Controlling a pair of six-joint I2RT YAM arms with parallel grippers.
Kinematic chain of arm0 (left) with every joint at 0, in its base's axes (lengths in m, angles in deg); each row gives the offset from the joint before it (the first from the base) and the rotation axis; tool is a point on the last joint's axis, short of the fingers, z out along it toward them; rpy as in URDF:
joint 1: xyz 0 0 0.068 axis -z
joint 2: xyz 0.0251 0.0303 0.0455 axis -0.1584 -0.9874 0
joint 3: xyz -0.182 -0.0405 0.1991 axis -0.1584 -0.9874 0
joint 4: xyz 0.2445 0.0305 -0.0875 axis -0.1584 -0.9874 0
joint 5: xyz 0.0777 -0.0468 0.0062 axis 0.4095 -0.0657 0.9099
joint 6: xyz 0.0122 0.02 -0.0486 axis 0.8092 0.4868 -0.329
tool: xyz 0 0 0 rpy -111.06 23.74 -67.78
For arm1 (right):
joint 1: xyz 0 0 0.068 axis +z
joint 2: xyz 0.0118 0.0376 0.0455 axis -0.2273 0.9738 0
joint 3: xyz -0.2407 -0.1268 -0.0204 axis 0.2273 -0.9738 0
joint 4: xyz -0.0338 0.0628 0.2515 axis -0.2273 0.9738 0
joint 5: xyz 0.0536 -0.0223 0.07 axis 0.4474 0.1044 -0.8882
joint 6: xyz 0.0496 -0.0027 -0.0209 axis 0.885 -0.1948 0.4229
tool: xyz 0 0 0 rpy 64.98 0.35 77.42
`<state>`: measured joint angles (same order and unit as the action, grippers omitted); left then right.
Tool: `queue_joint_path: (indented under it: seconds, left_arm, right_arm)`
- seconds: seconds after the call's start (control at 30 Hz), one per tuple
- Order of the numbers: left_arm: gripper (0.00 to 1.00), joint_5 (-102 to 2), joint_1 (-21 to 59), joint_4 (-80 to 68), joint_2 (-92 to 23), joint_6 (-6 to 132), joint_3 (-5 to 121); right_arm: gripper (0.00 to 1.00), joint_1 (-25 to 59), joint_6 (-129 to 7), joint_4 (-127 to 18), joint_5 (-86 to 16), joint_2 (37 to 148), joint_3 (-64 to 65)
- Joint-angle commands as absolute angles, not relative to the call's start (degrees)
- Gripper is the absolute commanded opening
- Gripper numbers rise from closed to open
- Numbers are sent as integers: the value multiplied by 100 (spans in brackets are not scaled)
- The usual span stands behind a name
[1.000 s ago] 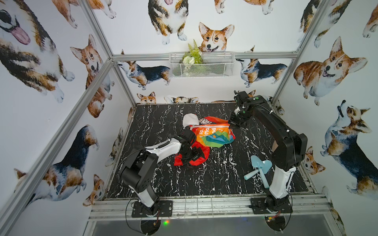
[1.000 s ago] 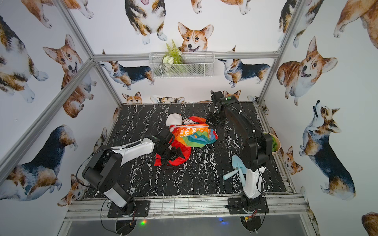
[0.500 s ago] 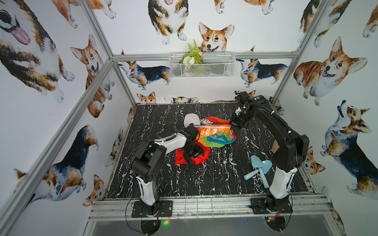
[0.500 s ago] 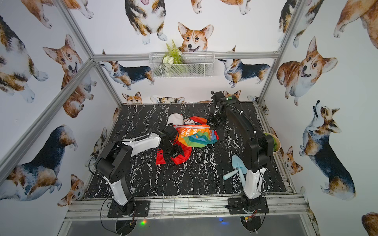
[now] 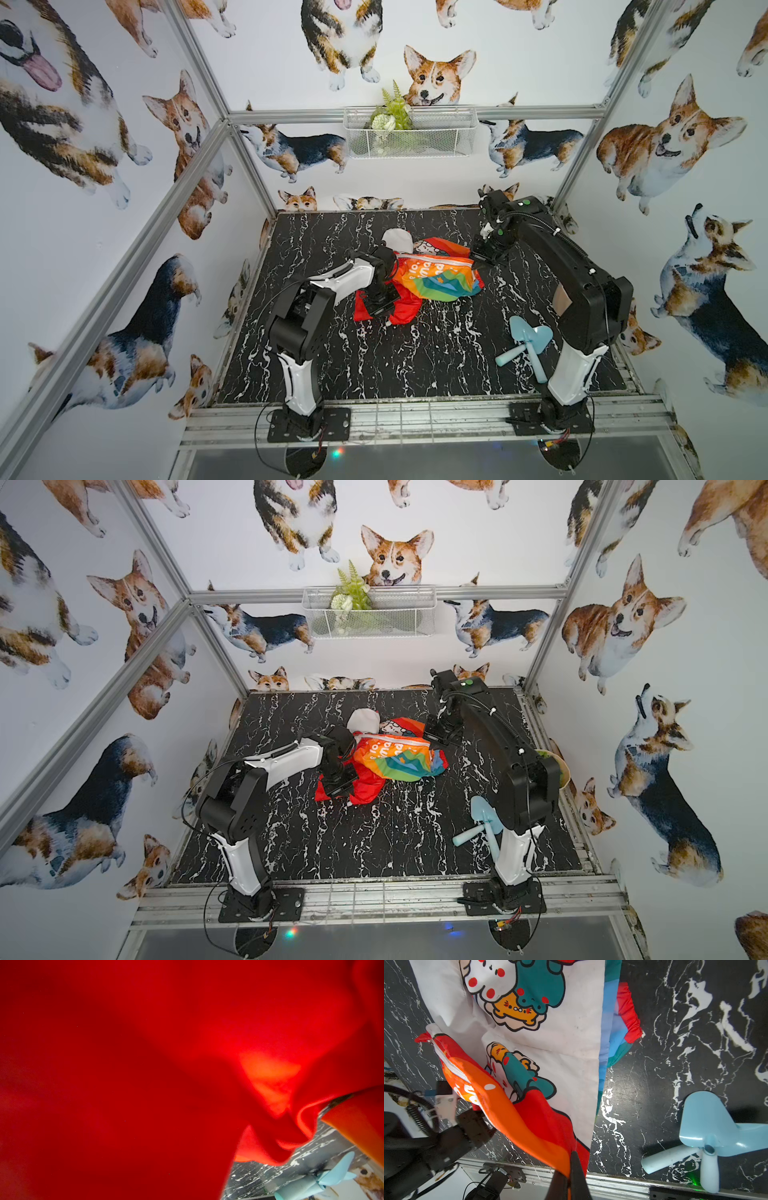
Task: Unzip the jacket
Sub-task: Flatten out the jacket at the center of the board.
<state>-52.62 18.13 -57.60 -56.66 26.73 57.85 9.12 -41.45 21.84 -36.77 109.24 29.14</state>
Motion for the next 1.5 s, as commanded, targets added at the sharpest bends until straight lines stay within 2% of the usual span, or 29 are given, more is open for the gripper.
queue_joint_path:
  seconds: [0.0, 0.13, 0.3, 0.43, 0.5, 0.63, 0.67, 0.73, 0.8, 0.93, 1.13, 1.27, 1.47]
  left_arm:
    - [0, -4592, 1333, -6681, -5162, 2996, 6050]
    - [0, -4264, 417, -7195, -4677, 3282, 6564]
    - [0, -4068, -633, -7627, -4862, 3930, 7750]
    - [0, -3982, -898, -7860, -5296, 4506, 9016]
    - [0, -4209, -909, -7837, -5512, 4770, 9611]
    - [0, -4879, -869, -7479, -5652, 5058, 10243]
    - [0, -5067, -861, -7370, -5646, 5076, 10326]
    - [0, -5281, -828, -7297, -5657, 5049, 10501]
    - [0, -5543, -795, -7227, -5626, 5065, 10558]
    - [0, -6255, -721, -6921, -5476, 5032, 10369]
    - [0, -6655, -599, -6883, -5222, 5041, 10321]
    - [0, -6824, -399, -7097, -5129, 5107, 10831]
    - [0, -7264, -101, -6975, -5048, 5167, 11459]
  right_arm:
    - [0, 914, -4504, 2516, -3417, 10653, 2711]
    - [0, 983, -5032, 2466, -3695, 10090, 2021]
    - [0, 1242, -5351, 2430, -3600, 9144, 801]
    - [0, 1373, -5282, 2428, -3475, 8740, 97]
    - [0, 1470, -5398, 2298, -3881, 8719, -163]
    - [19, 1757, -5562, 2232, -4194, 8787, -240]
    - [28, 1748, -5478, 2236, -4040, 8760, -170]
    - [52, 1674, -5268, 2139, -3596, 8682, 20]
    - [69, 1412, -5106, 1872, -3489, 8677, 223]
    - [70, 867, -4613, 1225, -3825, 9036, 600]
    - [65, 1000, -4373, 703, -4587, 10583, 1879]
    - [65, 1252, -4529, 1038, -4539, 11313, 3348]
    - [80, 1327, -4588, 891, -5200, 11641, 5119]
